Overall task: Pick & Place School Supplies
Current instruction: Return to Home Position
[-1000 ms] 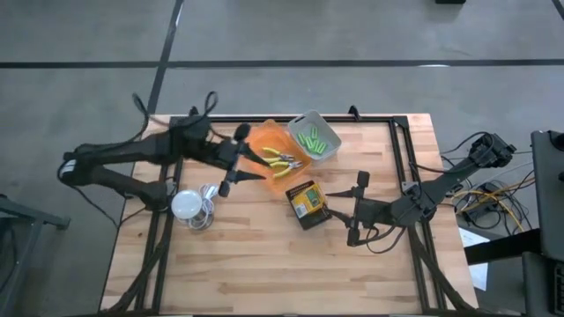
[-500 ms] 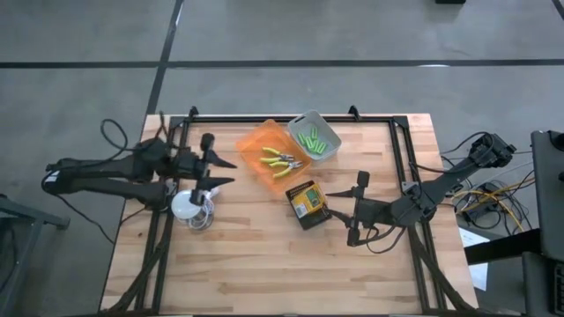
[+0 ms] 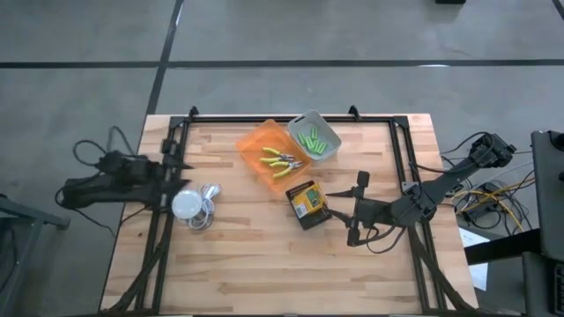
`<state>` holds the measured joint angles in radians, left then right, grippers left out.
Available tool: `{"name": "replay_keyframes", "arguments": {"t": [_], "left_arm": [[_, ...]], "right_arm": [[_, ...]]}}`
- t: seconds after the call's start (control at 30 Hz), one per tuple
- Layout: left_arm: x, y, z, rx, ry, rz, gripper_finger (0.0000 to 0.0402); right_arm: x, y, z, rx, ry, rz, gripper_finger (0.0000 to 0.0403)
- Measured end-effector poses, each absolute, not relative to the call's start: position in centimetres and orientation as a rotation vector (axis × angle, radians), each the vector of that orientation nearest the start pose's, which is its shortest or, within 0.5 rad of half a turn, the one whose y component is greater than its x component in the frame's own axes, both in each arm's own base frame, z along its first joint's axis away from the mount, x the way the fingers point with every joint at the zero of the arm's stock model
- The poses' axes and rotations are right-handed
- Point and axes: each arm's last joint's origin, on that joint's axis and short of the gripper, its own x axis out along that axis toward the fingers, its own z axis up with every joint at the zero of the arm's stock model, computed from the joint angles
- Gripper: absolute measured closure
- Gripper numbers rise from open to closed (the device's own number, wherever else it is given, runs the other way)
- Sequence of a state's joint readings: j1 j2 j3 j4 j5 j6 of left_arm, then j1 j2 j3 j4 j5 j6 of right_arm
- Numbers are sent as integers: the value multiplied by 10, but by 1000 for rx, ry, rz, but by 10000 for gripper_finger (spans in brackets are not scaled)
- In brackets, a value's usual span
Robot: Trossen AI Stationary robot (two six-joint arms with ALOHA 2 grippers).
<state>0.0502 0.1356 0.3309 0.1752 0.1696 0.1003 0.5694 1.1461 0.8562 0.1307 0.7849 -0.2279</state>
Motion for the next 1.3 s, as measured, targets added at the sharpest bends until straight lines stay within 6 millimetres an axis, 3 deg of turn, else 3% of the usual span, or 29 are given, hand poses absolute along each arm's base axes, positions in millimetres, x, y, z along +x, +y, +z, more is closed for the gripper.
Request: {"name": "replay_keyframes", "arguments": {"t": [0.13, 0.63, 1.03, 1.3], "left_arm": [[66, -2, 263, 115, -418, -103, 243], [82, 1, 222, 26, -139, -42, 243], [91, 2, 189, -65, -17, -37, 243], [93, 2, 186, -109, -37, -39, 243]], "right_arm": [[222, 118, 318, -327, 149, -201, 234], [222, 118, 317, -327, 149, -201, 234], [222, 118, 317, -327, 149, -201, 234], [222, 118, 317, -327, 149, -201, 234]]}}
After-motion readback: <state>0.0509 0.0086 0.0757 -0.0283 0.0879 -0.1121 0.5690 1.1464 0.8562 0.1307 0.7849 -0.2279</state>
